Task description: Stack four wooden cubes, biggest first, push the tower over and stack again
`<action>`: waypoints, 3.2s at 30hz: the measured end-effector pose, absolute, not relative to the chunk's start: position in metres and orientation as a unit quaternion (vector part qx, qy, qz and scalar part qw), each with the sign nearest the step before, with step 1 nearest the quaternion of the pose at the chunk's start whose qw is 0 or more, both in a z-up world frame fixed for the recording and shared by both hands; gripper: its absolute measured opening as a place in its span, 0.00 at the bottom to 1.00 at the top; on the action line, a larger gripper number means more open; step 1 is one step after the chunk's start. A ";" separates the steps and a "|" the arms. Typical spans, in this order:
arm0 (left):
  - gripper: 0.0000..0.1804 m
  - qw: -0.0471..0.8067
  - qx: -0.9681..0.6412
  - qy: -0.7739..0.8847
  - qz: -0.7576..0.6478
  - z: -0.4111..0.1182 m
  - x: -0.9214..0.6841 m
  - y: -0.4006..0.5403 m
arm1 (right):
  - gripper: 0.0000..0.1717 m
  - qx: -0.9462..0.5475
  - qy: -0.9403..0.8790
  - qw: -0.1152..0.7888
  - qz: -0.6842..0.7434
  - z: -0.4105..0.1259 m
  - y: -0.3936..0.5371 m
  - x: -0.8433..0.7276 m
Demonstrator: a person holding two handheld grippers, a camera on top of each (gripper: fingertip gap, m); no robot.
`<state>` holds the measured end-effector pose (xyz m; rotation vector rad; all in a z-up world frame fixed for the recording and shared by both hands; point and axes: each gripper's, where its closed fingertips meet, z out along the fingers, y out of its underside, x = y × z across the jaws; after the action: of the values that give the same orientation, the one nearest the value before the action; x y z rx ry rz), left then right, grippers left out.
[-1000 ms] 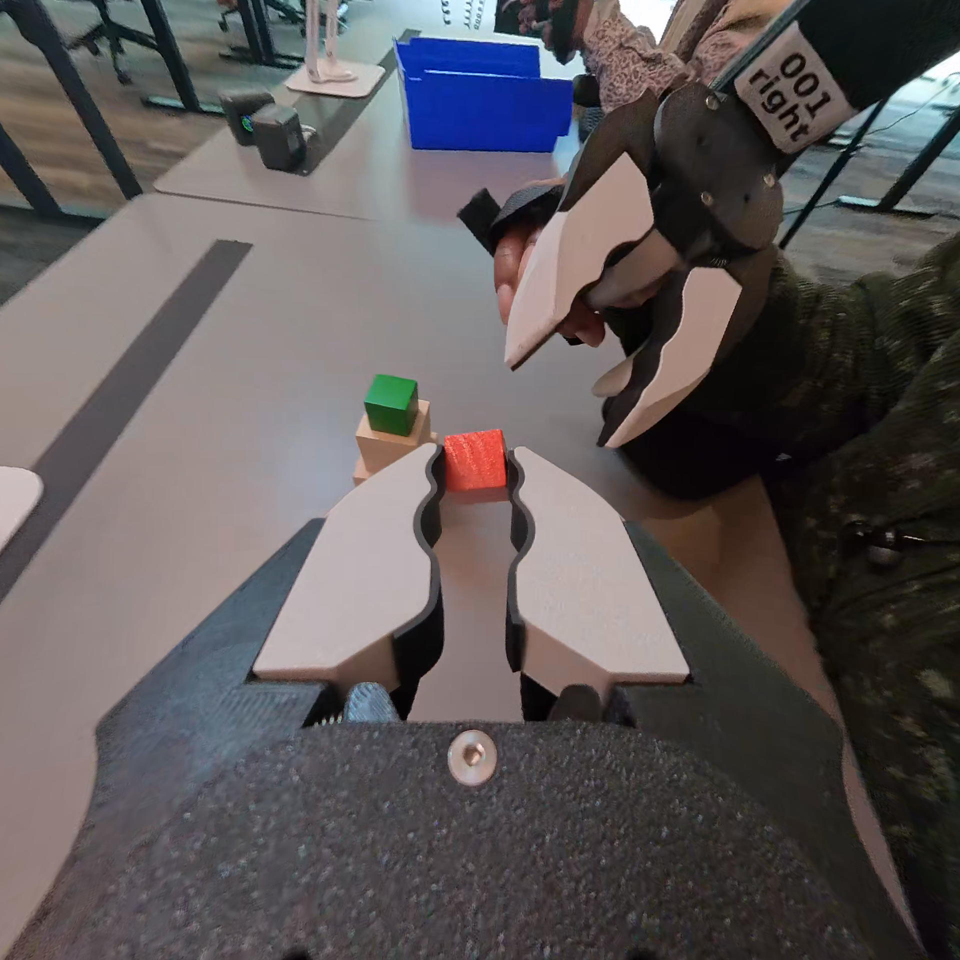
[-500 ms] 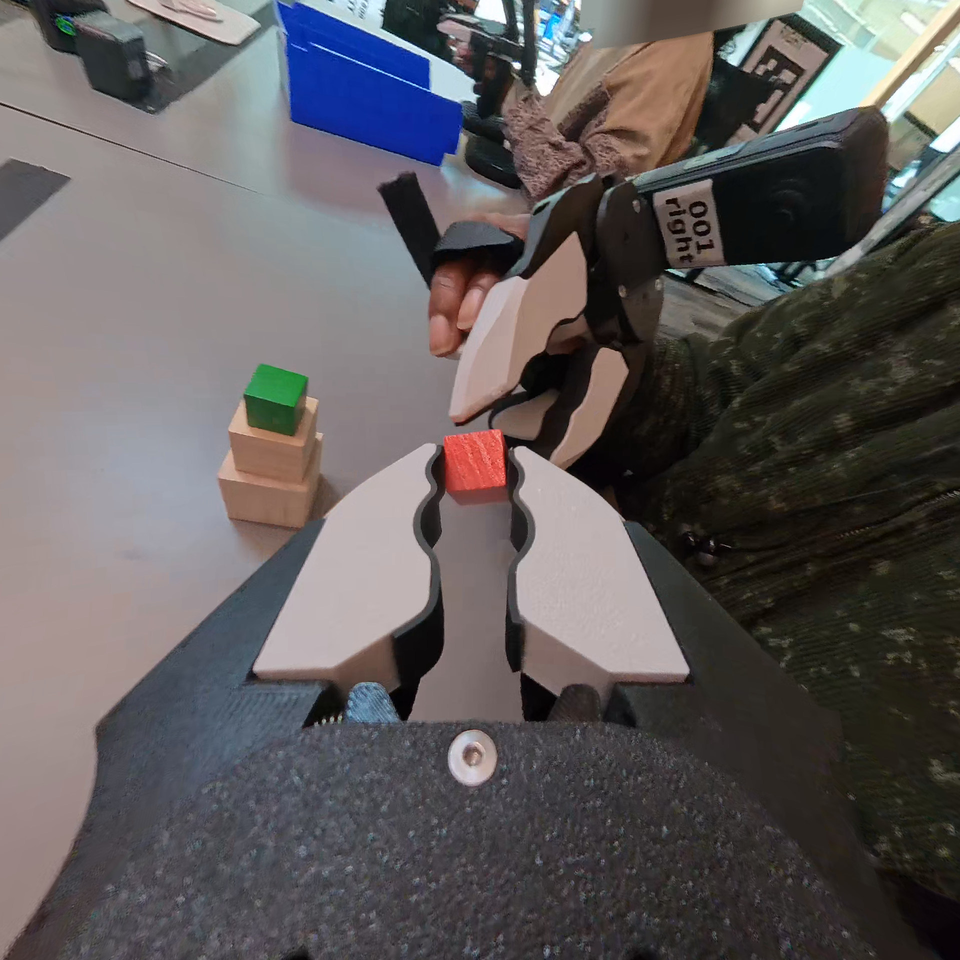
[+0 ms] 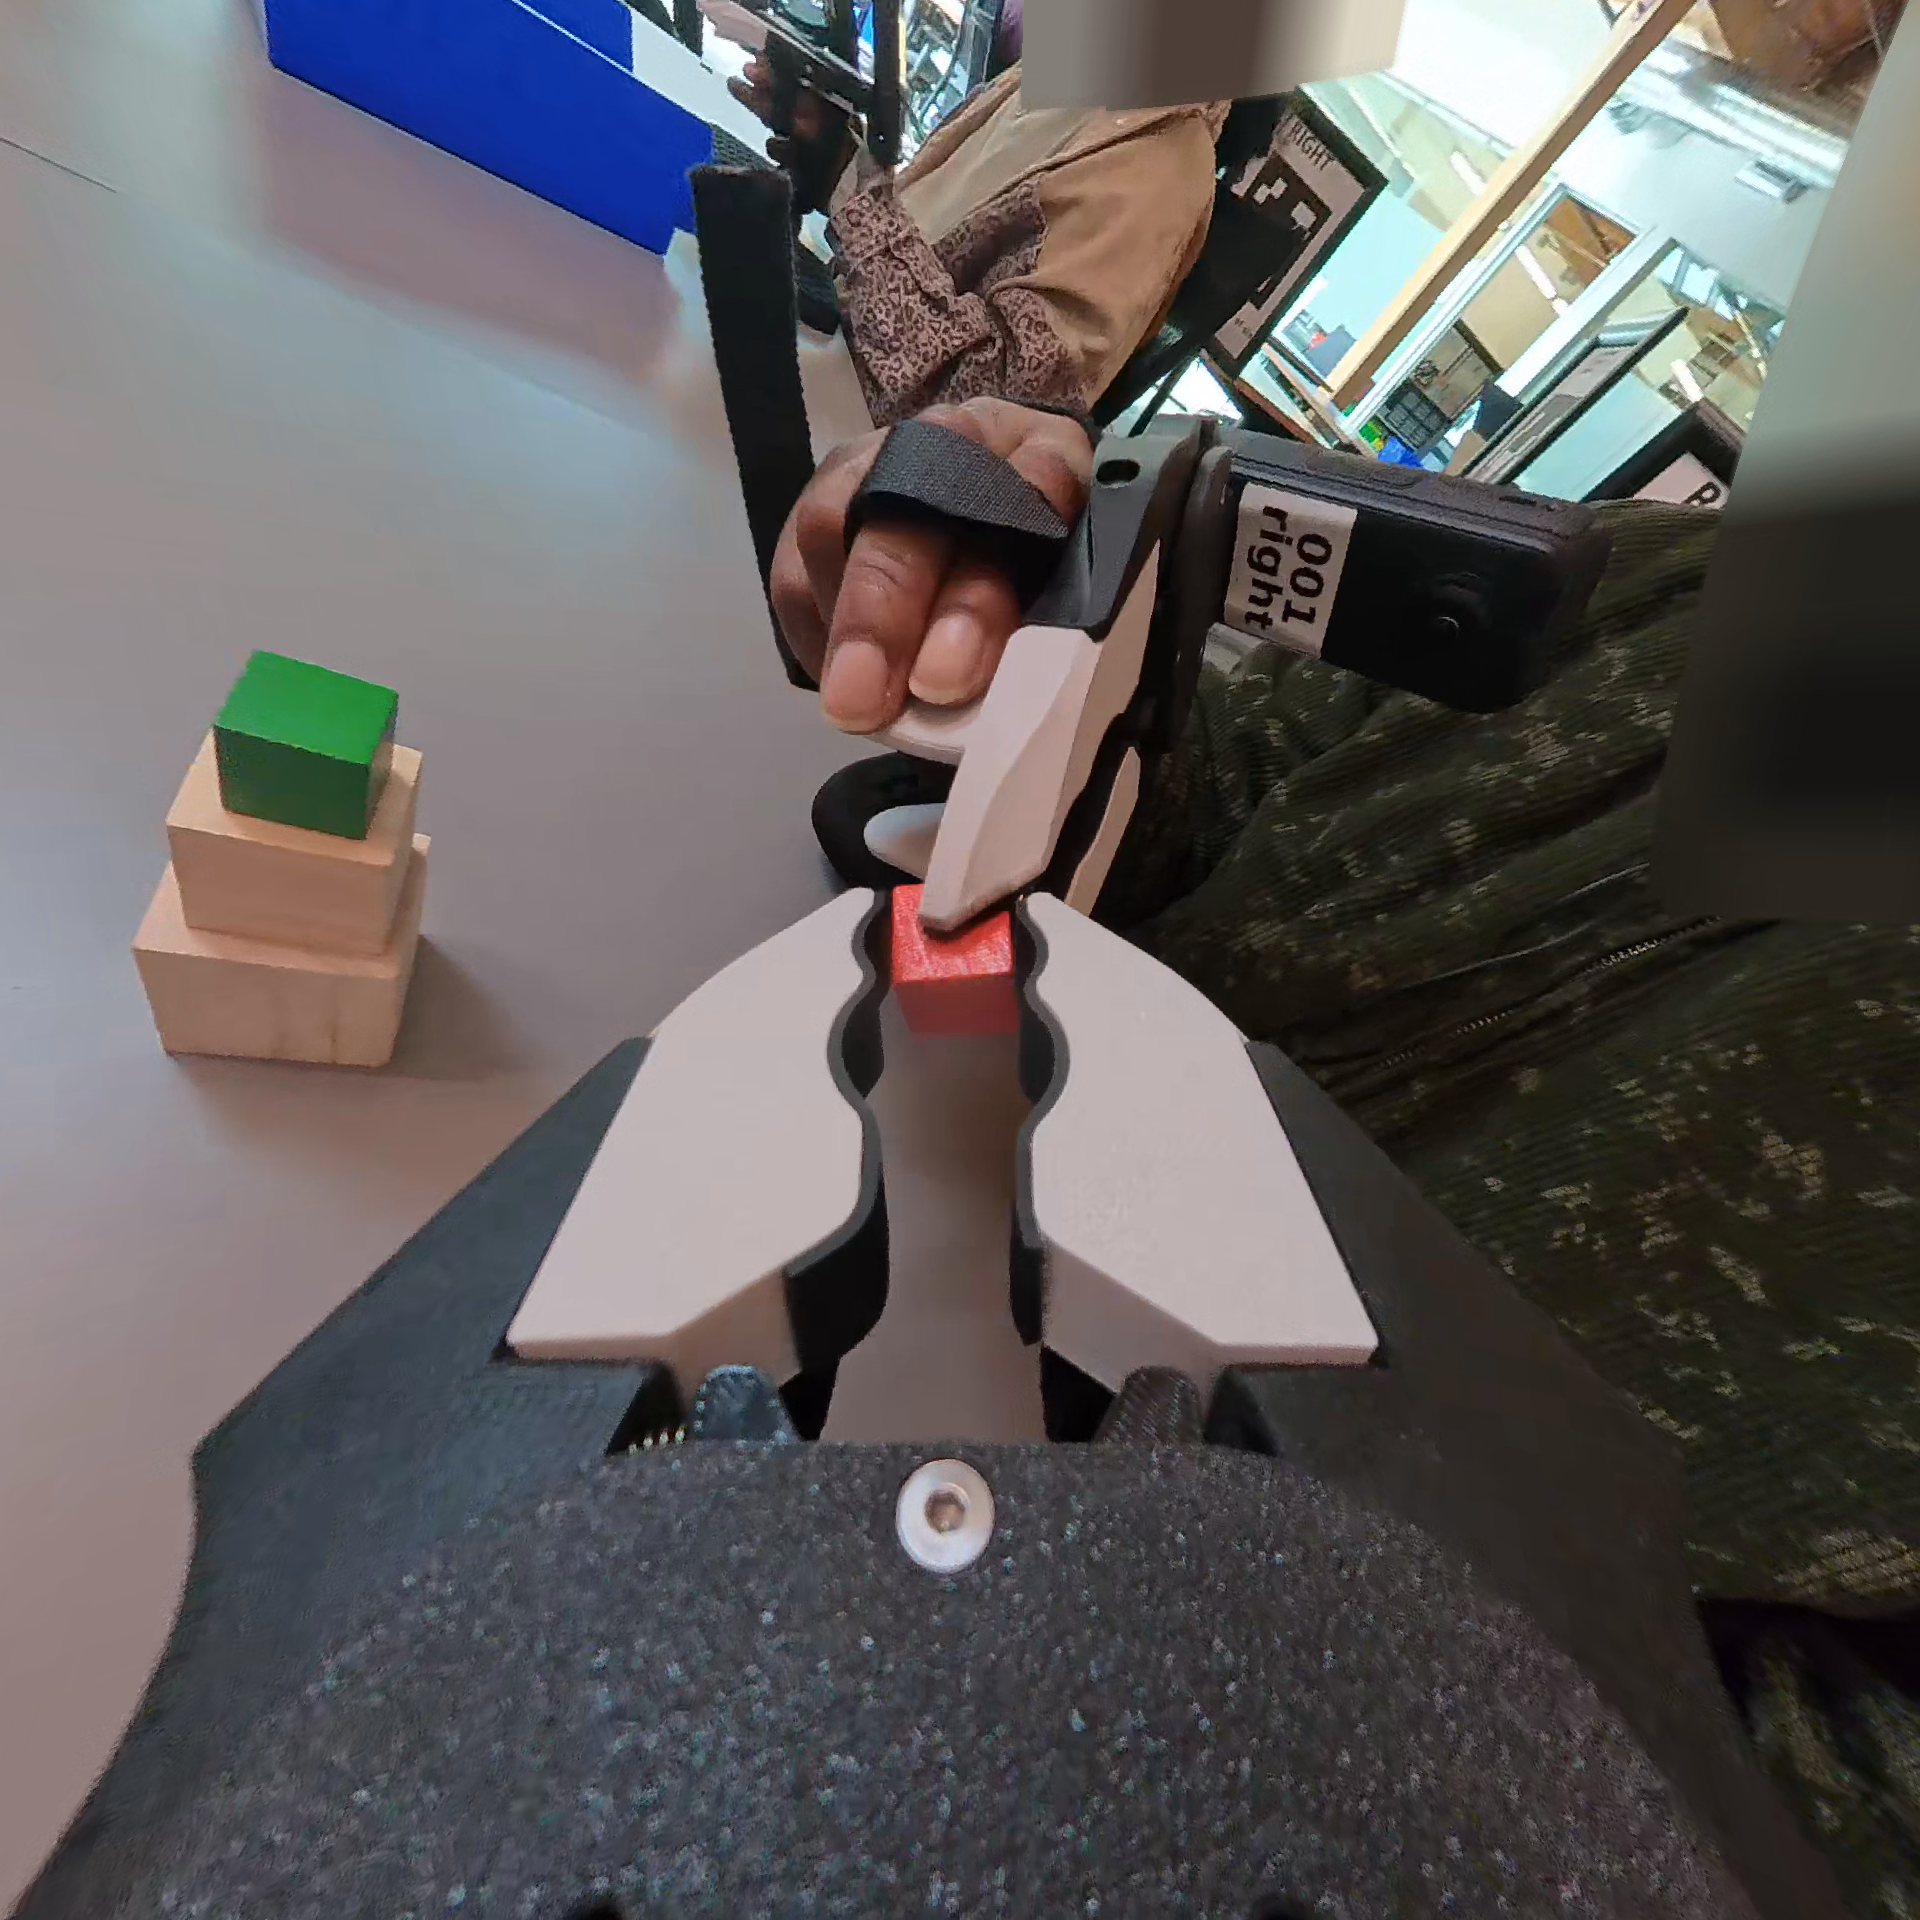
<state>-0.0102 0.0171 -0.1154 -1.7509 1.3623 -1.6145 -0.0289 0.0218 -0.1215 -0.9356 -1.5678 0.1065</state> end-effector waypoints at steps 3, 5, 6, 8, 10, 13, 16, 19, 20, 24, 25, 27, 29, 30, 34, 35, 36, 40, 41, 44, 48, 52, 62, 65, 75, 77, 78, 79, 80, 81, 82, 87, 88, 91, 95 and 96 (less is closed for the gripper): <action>0.12 0.199 -0.620 0.484 -0.584 -0.114 -0.010 0.017 | 0.13 -0.410 -0.672 0.615 0.051 -0.119 0.022 -0.028; 0.13 0.218 -0.608 0.489 -0.587 -0.110 -0.009 0.017 | 0.13 -0.421 -0.658 0.621 0.071 -0.113 0.022 -0.027; 0.17 0.240 -0.603 0.490 -0.582 -0.107 -0.009 0.021 | 0.13 -0.427 -0.648 0.625 0.085 -0.109 0.023 -0.025; 0.22 0.304 -0.589 0.484 -0.572 -0.096 -0.010 0.032 | 0.13 -0.448 -0.618 0.634 0.121 -0.100 0.029 -0.018; 0.23 0.394 -0.573 0.459 -0.553 -0.077 -0.014 0.051 | 0.13 -0.480 -0.580 0.640 0.153 -0.093 0.041 -0.008; 0.16 0.554 -0.550 0.379 -0.496 -0.045 -0.037 0.090 | 0.13 -0.526 -0.529 0.637 0.194 -0.091 0.062 0.008; 0.03 0.652 -0.540 0.324 -0.422 -0.034 -0.067 0.117 | 0.13 -0.553 -0.476 0.644 0.228 -0.086 0.080 0.024; 0.00 0.716 -0.543 0.298 -0.321 -0.041 -0.093 0.140 | 0.13 -0.566 -0.430 0.658 0.250 -0.079 0.093 0.039; 0.00 0.728 -0.543 0.295 -0.297 -0.045 -0.099 0.146 | 0.13 -0.571 -0.420 0.658 0.253 -0.078 0.097 0.043; 0.00 0.737 -0.540 0.269 -0.306 -0.059 -0.117 0.158 | 0.13 -0.592 -0.393 0.652 0.266 -0.080 0.108 0.055; 0.00 0.737 -0.543 0.255 -0.310 -0.063 -0.122 0.162 | 0.13 -0.596 -0.385 0.653 0.266 -0.079 0.110 0.059; 0.00 0.737 -0.553 0.216 -0.322 -0.071 -0.136 0.170 | 0.13 -0.606 -0.371 0.652 0.264 -0.075 0.115 0.068; 0.00 0.737 -0.568 0.186 -0.314 -0.081 -0.147 0.177 | 0.13 -0.609 -0.360 0.652 0.272 -0.069 0.119 0.077; 0.00 0.737 -0.578 0.178 -0.302 -0.087 -0.152 0.179 | 0.13 -0.614 -0.357 0.646 0.280 -0.068 0.121 0.081; 0.00 0.727 -0.604 0.160 -0.283 -0.111 -0.163 0.179 | 0.13 -0.639 -0.361 0.597 0.323 -0.067 0.135 0.086; 0.00 0.724 -0.611 0.157 -0.279 -0.117 -0.166 0.180 | 0.13 -0.642 -0.368 0.582 0.338 -0.068 0.138 0.084; 0.00 0.723 -0.616 0.154 -0.272 -0.123 -0.170 0.182 | 0.13 -0.644 -0.370 0.571 0.349 -0.069 0.141 0.082; 0.00 0.716 -0.629 0.148 -0.264 -0.135 -0.177 0.189 | 0.13 -0.655 -0.379 0.539 0.370 -0.086 0.147 0.072; 0.00 0.716 -0.631 0.149 -0.261 -0.137 -0.177 0.190 | 0.13 -0.655 -0.388 0.529 0.376 -0.093 0.144 0.068; 0.00 0.717 -0.633 0.152 -0.251 -0.139 -0.179 0.191 | 0.13 -0.665 -0.416 0.493 0.377 -0.112 0.138 0.057; 0.00 0.718 -0.634 0.146 -0.246 -0.139 -0.184 0.192 | 0.13 -0.662 -0.454 0.460 0.380 -0.129 0.130 0.046; 0.00 0.721 -0.633 0.143 -0.242 -0.138 -0.188 0.192 | 0.13 -0.656 -0.496 0.438 0.363 -0.148 0.127 0.043; 0.00 0.716 -0.638 0.146 -0.243 -0.142 -0.189 0.193 | 0.13 -0.648 -0.534 0.411 0.356 -0.167 0.129 0.044; 0.00 0.715 -0.638 0.147 -0.245 -0.143 -0.188 0.193 | 0.13 -0.646 -0.541 0.406 0.354 -0.169 0.129 0.044; 0.00 0.714 -0.639 0.147 -0.248 -0.143 -0.188 0.194 | 0.15 -0.635 -0.556 0.402 0.354 -0.170 0.131 0.044; 0.00 0.713 -0.639 0.149 -0.249 -0.144 -0.187 0.193 | 0.15 -0.635 -0.557 0.402 0.353 -0.171 0.132 0.045; 0.00 0.712 -0.639 0.150 -0.249 -0.144 -0.187 0.193 | 0.15 -0.635 -0.556 0.402 0.354 -0.171 0.132 0.045; 0.00 0.712 -0.639 0.150 -0.249 -0.144 -0.187 0.193 | 0.15 -0.635 -0.555 0.403 0.355 -0.170 0.132 0.045; 0.00 0.712 -0.639 0.150 -0.250 -0.144 -0.187 0.193 | 0.15 -0.634 -0.554 0.405 0.356 -0.170 0.132 0.045; 0.00 0.712 -0.638 0.150 -0.251 -0.144 -0.187 0.193 | 0.15 -0.633 -0.554 0.406 0.357 -0.169 0.132 0.046; 0.00 0.713 -0.637 0.150 -0.252 -0.144 -0.187 0.193 | 0.15 -0.633 -0.554 0.406 0.358 -0.169 0.131 0.046; 0.00 0.718 -0.629 0.149 -0.256 -0.140 -0.187 0.191 | 0.13 -0.631 -0.553 0.407 0.362 -0.167 0.130 0.047; 0.00 0.720 -0.628 0.150 -0.257 -0.139 -0.187 0.191 | 0.13 -0.631 -0.553 0.407 0.361 -0.167 0.130 0.047; 0.00 0.720 -0.626 0.152 -0.258 -0.139 -0.186 0.190 | 0.13 -0.630 -0.553 0.407 0.361 -0.167 0.130 0.048; 0.00 0.719 -0.626 0.153 -0.259 -0.139 -0.186 0.190 | 0.13 -0.628 -0.554 0.407 0.365 -0.168 0.130 0.048; 0.00 0.719 -0.627 0.153 -0.258 -0.139 -0.186 0.190 | 0.13 -0.628 -0.555 0.406 0.364 -0.168 0.130 0.048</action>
<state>-0.1858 0.1903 -0.1392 -1.3857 0.3387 -0.5703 0.0483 0.1297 -0.1685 -1.5844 -1.4007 0.9179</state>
